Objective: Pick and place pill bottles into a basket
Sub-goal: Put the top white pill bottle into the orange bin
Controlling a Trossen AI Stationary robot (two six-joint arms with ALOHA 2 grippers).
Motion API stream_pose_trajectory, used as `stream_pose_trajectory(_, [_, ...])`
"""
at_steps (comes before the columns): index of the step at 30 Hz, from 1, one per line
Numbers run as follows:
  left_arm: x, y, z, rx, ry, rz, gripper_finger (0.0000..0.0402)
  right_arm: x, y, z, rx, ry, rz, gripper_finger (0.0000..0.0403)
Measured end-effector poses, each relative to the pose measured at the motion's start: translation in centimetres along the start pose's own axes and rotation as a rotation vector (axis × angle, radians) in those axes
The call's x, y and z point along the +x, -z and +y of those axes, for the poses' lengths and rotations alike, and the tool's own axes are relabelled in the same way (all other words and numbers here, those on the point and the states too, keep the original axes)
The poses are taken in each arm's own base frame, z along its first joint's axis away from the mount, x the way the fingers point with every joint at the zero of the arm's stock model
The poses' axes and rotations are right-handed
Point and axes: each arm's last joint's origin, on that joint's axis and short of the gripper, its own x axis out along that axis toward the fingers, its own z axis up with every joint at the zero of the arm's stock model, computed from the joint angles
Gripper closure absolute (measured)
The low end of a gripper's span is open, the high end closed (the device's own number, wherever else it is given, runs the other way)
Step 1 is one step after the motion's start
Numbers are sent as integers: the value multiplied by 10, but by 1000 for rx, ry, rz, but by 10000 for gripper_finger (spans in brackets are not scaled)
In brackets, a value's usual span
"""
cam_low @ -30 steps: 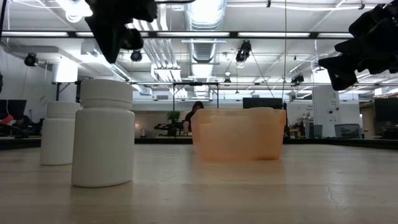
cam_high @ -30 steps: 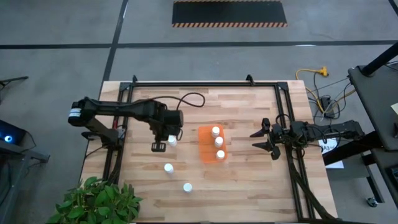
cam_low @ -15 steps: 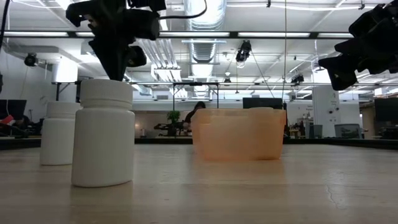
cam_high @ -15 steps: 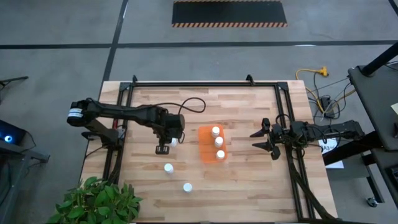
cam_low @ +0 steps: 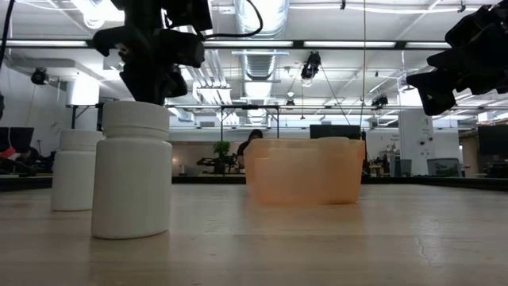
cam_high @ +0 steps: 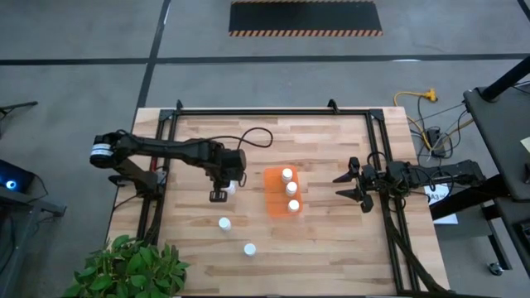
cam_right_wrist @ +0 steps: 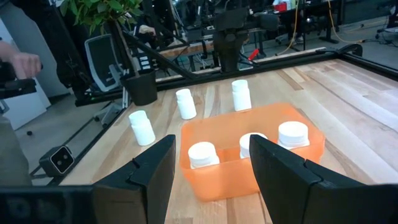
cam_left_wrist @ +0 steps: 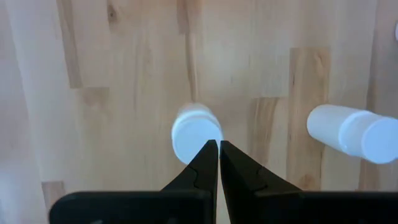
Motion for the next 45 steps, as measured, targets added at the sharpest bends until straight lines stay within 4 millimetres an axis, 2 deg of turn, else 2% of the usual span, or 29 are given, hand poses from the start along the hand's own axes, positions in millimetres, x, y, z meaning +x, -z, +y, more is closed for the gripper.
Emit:
stream_pose_trajectory(7, [0,-1,7,-21,-7,-14,401,0,0,0,0,0,0,209])
stream_pose_trajectory(28, [0,0,6,-24,39,-4,396,0,0,0,0,0,0,209])
stream_pose_trajectory(33, [0,0,6,-25,39,-4,349,0,0,0,0,0,0,209])
stream_pose_trajectory(42, [0,0,6,-25,18,-2,211,0,0,0,0,0,0,209])
stream_pose_trajectory(45, [0,0,6,-22,18,-4,176,0,0,0,0,0,0,209])
